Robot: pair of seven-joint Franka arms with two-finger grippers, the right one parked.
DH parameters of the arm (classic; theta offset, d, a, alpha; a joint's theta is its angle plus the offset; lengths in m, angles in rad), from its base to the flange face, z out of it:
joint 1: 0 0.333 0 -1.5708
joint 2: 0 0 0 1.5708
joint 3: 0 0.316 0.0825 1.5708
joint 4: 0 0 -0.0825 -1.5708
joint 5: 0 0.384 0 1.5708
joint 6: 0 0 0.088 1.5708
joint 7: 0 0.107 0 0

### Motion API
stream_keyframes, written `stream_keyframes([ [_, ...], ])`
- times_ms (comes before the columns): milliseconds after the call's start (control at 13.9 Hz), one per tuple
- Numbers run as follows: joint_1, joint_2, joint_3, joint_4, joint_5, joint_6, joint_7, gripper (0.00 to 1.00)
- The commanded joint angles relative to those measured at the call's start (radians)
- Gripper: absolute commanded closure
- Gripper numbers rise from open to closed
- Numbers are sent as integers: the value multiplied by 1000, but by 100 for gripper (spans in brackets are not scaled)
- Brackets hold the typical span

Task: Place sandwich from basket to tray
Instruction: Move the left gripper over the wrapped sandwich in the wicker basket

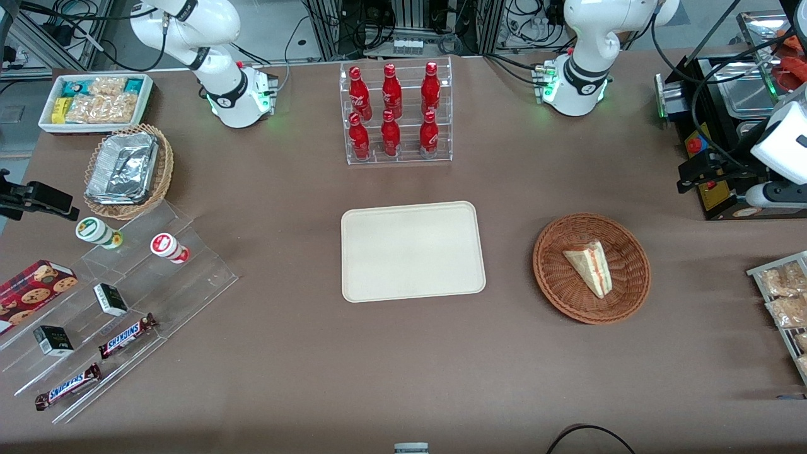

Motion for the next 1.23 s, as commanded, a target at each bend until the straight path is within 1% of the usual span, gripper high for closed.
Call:
stream_keyframes([
  [0,-8,-4,3,11,15,-14,11,0],
  [144,-8,2,1,16,15,-9,9,0],
  [216,-8,7,1,8,27,-3,6,0],
  [288,-8,11,1,-16,49,12,-9,0],
  [432,-10,13,-8,-115,55,94,-43,0],
  [721,-21,8,-36,-356,52,366,-225,0],
  [937,-24,1,-43,-553,38,634,-454,0],
  [1153,-34,25,-59,-659,40,823,-621,0],
])
